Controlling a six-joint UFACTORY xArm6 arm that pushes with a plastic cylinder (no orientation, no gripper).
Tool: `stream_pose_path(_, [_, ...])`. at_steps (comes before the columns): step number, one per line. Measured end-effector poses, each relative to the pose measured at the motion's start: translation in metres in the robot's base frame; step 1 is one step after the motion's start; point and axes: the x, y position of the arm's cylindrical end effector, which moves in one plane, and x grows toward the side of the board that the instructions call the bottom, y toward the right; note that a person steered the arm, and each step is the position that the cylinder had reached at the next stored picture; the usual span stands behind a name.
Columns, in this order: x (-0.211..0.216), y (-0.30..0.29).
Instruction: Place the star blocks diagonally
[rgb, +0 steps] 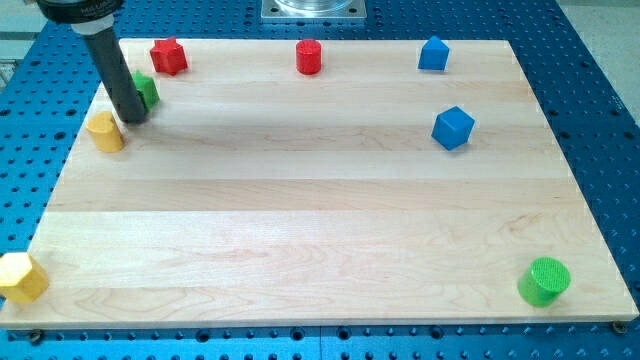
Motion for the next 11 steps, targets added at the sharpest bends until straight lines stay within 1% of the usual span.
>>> stream_pose_path(1, [-0.011,-0.008])
stream_pose_path(2, [-0.016,-0.064])
stream_pose_path(3, [-0.079,-0.034])
stream_pose_path(4, [-0.116,-0.017])
stream_pose_path(5, [-0.097,0.066])
stream_pose_path(6, [-0.042,0.149])
stream_pose_path(7, [-0.07,0.134])
stream_pose_path(8, [-0.086,0.185])
stream_pose_path(9, [-0.039,0.203])
stream_pose_path(10, [-0.015,0.168])
stream_pose_path(11, [-0.033,0.083])
